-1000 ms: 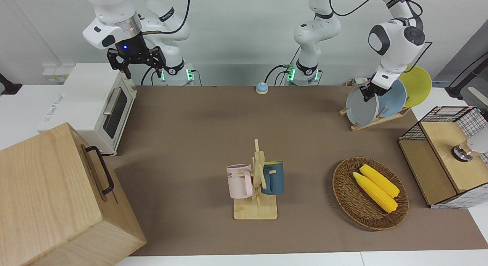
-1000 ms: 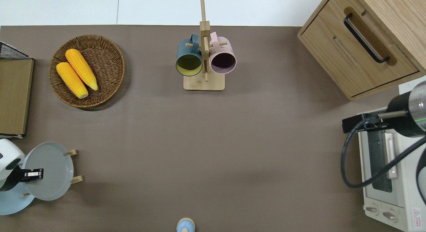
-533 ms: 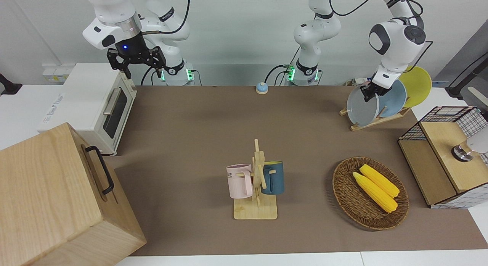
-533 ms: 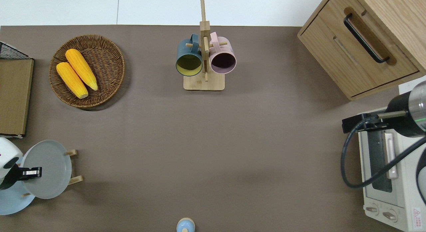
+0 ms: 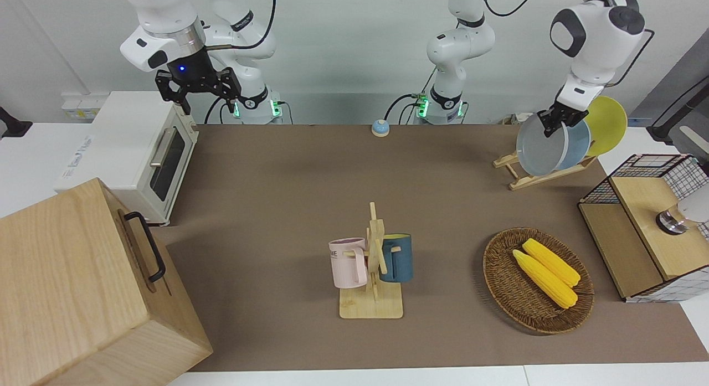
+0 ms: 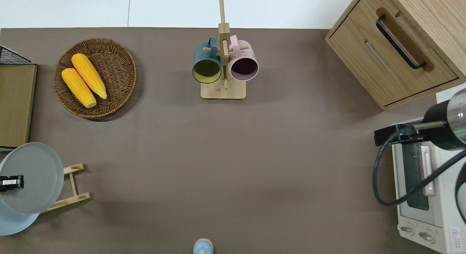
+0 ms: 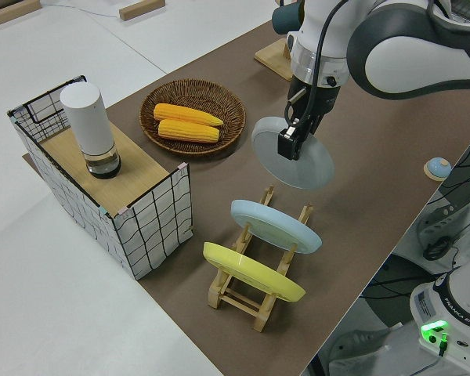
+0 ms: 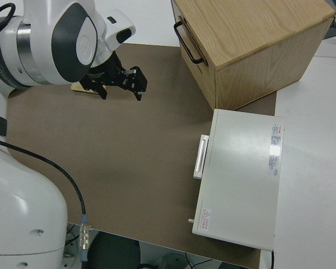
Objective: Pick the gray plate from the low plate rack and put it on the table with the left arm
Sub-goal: 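Lift the gray plate out of the rack with the left gripper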
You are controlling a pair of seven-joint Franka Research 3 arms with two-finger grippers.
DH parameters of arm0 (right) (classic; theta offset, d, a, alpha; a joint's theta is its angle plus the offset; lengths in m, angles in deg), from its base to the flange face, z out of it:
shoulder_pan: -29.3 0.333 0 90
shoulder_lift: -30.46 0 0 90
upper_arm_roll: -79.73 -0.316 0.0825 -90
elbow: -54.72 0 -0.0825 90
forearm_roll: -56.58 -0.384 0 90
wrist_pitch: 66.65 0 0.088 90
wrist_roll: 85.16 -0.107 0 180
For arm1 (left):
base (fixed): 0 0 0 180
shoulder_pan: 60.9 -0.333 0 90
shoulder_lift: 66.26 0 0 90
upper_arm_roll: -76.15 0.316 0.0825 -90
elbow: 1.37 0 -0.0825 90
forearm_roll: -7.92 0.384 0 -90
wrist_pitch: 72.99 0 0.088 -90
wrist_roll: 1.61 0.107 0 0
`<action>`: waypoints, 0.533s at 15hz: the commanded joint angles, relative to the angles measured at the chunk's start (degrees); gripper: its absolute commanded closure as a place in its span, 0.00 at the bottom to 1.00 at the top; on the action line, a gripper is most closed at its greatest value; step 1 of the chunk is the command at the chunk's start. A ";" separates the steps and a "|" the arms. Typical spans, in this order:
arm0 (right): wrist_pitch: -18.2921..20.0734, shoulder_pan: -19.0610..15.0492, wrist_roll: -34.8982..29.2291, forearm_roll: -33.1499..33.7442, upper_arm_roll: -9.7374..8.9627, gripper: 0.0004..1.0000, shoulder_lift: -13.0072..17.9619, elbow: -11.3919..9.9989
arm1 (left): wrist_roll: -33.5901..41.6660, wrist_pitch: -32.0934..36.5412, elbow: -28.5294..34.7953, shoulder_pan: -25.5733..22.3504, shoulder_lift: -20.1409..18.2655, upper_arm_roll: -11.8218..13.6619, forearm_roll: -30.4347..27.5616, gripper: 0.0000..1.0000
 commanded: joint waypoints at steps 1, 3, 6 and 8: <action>0.83 -0.41 -0.01 -0.43 -0.29 0.01 0.14 0.35 | -2.85 5.53 -4.99 0.39 -0.45 -1.17 0.69 1.00; 0.83 -0.41 -0.01 -0.43 -0.38 0.01 0.14 0.35 | -2.85 7.55 -7.01 0.39 -0.63 -1.35 0.26 1.00; 0.83 -0.41 0.08 -0.43 -0.38 0.01 0.14 0.35 | -2.94 12.21 -10.70 0.40 -0.63 -1.53 -3.07 1.00; 0.83 -0.41 0.08 -0.43 -0.29 0.01 0.14 0.35 | -2.94 14.41 -11.50 0.39 -0.81 -1.53 -6.77 1.00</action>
